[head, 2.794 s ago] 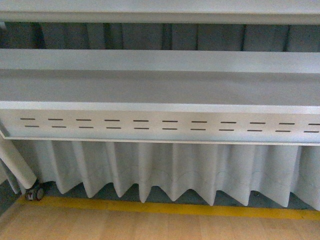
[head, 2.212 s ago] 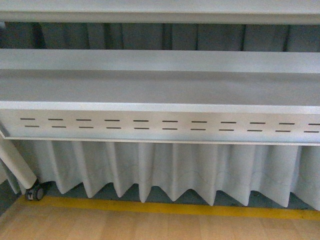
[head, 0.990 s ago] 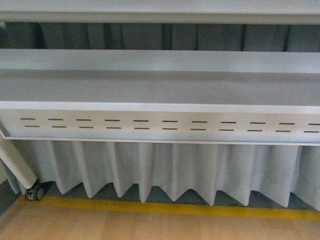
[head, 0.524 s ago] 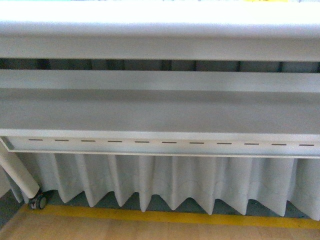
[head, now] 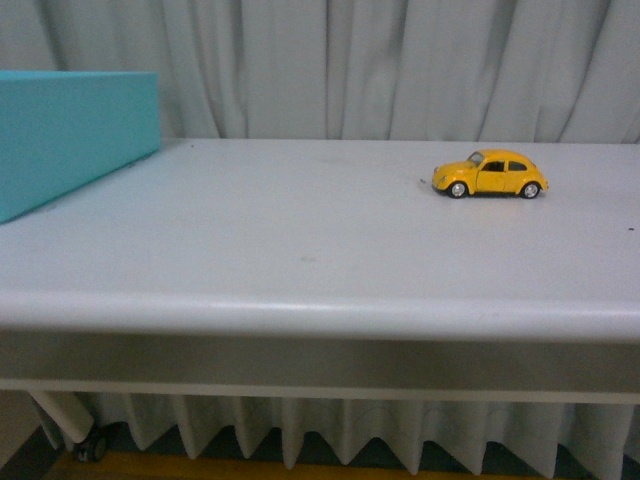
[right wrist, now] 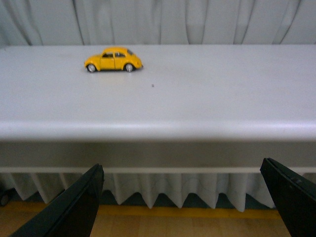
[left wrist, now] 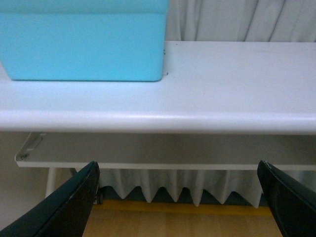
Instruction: Wind up and store yellow beetle toy
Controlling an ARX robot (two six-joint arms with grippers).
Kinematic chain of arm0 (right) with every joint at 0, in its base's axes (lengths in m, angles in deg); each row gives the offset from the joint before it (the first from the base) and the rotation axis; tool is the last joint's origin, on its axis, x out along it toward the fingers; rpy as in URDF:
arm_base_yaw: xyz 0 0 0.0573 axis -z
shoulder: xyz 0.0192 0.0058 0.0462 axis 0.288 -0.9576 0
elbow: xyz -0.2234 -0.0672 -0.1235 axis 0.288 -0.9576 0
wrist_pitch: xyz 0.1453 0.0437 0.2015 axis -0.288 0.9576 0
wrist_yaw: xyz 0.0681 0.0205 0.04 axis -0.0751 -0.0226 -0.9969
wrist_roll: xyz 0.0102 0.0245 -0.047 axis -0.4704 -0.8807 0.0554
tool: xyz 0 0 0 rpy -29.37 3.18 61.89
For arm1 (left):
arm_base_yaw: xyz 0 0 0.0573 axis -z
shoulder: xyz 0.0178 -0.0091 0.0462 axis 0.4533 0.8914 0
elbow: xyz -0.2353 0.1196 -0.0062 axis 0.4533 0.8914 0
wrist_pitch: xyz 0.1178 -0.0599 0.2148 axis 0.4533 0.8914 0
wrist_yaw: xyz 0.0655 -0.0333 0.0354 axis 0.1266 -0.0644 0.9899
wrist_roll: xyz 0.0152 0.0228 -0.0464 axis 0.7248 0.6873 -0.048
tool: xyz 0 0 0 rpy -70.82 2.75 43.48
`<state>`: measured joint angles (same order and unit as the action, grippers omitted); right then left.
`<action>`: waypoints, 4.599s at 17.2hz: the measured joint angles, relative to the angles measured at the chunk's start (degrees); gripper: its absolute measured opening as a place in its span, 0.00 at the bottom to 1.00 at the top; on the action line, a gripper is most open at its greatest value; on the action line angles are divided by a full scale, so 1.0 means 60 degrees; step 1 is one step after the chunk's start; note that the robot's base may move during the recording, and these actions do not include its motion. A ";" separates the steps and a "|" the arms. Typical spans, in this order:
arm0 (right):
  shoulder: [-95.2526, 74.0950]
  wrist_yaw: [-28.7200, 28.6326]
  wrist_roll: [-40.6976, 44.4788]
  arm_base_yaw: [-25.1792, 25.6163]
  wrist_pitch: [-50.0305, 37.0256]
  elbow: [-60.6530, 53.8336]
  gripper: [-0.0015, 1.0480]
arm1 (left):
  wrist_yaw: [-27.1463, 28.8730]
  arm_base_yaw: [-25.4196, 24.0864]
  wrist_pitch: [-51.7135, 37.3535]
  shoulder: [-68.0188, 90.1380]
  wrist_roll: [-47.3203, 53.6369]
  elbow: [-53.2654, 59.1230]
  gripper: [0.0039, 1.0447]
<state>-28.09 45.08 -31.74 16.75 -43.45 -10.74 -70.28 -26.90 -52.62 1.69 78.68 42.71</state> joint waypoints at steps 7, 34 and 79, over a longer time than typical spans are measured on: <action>-0.0004 0.0000 -0.0004 0.0000 -0.0011 0.0000 0.94 | -0.0004 0.0000 0.0007 0.0000 0.0000 0.0000 0.94; -0.0004 0.0000 -0.0029 0.0000 -0.0022 0.0000 0.94 | 0.0011 0.0000 -0.0007 0.0000 -0.0022 0.0000 0.94; -1.5154 -0.5475 -0.1107 0.2291 -0.9173 0.5348 0.94 | 0.0011 0.0000 0.0000 0.0000 -0.0022 0.0000 0.94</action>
<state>-119.01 12.23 -38.38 30.50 -98.49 21.34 -70.21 -26.90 -52.62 1.69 78.55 42.71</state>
